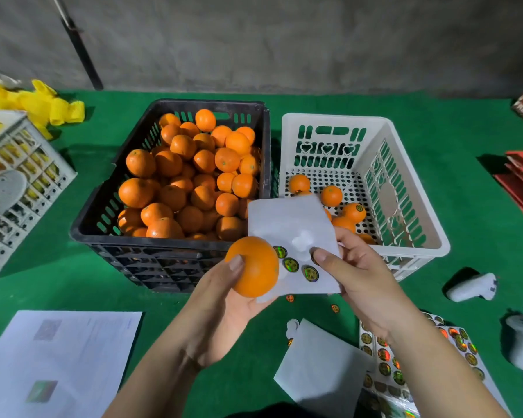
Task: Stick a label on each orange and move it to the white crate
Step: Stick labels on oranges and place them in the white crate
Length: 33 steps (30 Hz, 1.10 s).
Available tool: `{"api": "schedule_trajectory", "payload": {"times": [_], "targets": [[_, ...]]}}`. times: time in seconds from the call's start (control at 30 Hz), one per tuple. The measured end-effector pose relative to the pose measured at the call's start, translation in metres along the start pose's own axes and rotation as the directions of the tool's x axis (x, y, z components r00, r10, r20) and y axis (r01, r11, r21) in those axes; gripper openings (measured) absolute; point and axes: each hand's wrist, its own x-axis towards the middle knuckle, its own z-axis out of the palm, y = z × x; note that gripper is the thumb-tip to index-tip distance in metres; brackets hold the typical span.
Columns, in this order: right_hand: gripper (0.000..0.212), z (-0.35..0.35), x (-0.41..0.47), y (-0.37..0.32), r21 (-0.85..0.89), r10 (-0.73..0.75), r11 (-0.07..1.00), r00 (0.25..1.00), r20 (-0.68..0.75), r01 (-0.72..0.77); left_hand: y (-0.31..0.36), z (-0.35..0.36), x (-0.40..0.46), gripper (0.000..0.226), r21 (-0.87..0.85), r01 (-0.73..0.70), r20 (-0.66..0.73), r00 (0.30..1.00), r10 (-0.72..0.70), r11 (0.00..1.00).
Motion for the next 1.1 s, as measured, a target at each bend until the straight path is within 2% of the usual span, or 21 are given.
{"api": "schedule_trajectory", "payload": {"times": [0.07, 0.17, 0.2, 0.27, 0.33, 0.37, 0.4, 0.47, 0.53, 0.6, 0.67, 0.73, 0.83, 0.9, 0.97, 1.03, 1.1], "targets": [[0.050, 0.002, -0.001, -0.001, -0.129, -0.079, 0.989, 0.992, -0.103, 0.065, 0.000, 0.005, 0.005, 0.076, -0.035, 0.002, -0.024, 1.000, -0.003, 0.999], [0.035, 0.005, -0.006, 0.002, -0.401, -0.287, 0.893, 0.945, -0.157, 0.204, -0.004, 0.013, 0.009, 0.091, 0.006, -0.005, -0.048, 0.999, 0.006, 1.000], [0.027, 0.006, -0.008, 0.004, -0.518, -0.371, 0.819, 0.916, -0.151, 0.247, -0.007, 0.014, 0.009, 0.098, 0.029, -0.012, -0.068, 0.998, 0.014, 1.000], [0.021, 0.006, -0.013, 0.006, -0.781, -0.530, 0.557, 0.845, -0.074, 0.281, -0.011, 0.016, 0.009, 0.106, 0.041, -0.024, -0.108, 0.994, 0.028, 0.999], [0.020, 0.007, -0.018, 0.006, -0.913, -0.597, 0.296, 0.801, 0.053, 0.281, -0.015, 0.015, 0.009, 0.104, 0.067, -0.034, -0.124, 0.991, 0.042, 0.997], [0.020, 0.009, -0.020, 0.006, -0.931, -0.597, 0.234, 0.797, 0.089, 0.279, -0.015, 0.015, 0.009, 0.101, 0.072, -0.036, -0.111, 0.993, 0.044, 0.997], [0.020, 0.011, -0.022, 0.005, -0.932, -0.587, 0.234, 0.805, 0.091, 0.276, -0.015, 0.016, 0.008, 0.099, 0.077, -0.036, -0.100, 0.994, 0.043, 0.996], [0.015, 0.012, -0.025, 0.002, -0.903, -0.544, 0.341, 0.838, 0.038, 0.263, -0.015, 0.017, 0.007, 0.096, 0.066, -0.045, -0.086, 0.995, 0.051, 0.997], [0.028, 0.016, -0.030, -0.004, -0.851, -0.491, 0.465, 0.871, -0.019, 0.243, -0.014, 0.019, 0.008, 0.093, 0.069, -0.074, -0.070, 0.994, 0.079, 0.995], [0.035, 0.018, -0.031, -0.009, -0.839, -0.487, 0.484, 0.873, -0.021, 0.250, -0.012, 0.020, 0.008, 0.085, 0.114, -0.106, -0.066, 0.991, 0.114, 0.988], [0.032, 0.019, -0.031, -0.014, -0.846, -0.490, 0.464, 0.871, 0.002, 0.263, -0.010, 0.022, 0.006, 0.078, 0.181, -0.132, -0.067, 0.987, 0.146, 0.975], [0.034, 0.017, -0.030, -0.019, -0.865, -0.496, 0.410, 0.867, 0.055, 0.290, -0.009, 0.023, 0.004, 0.080, 0.216, -0.141, -0.063, 0.985, 0.158, 0.966], [0.033, 0.011, -0.030, -0.022, -0.911, -0.573, 0.188, 0.794, 0.202, 0.367, -0.011, 0.025, 0.004, 0.090, 0.203, -0.141, -0.074, 0.984, 0.159, 0.969], [0.026, 0.010, -0.030, -0.023, -0.914, -0.627, 0.133, 0.747, 0.222, 0.383, -0.013, 0.025, 0.004, 0.077, 0.208, -0.151, -0.085, 0.982, 0.171, 0.967], [0.019, 0.013, -0.029, -0.024, -0.904, -0.638, 0.225, 0.756, 0.146, 0.364, -0.015, 0.023, 0.004, 0.061, 0.243, -0.150, -0.096, 0.979, 0.177, 0.959], [0.005, 0.016, -0.029, -0.027, -0.872, -0.592, 0.371, 0.804, 0.044, 0.320, -0.016, 0.021, 0.004, 0.058, 0.277, -0.151, -0.098, 0.978, 0.184, 0.949], [0.025, 0.019, -0.032, -0.030, -0.817, -0.528, 0.509, 0.848, -0.046, 0.273, -0.016, 0.021, 0.004, 0.062, 0.322, -0.150, -0.120, 0.973, 0.198, 0.935]]}}
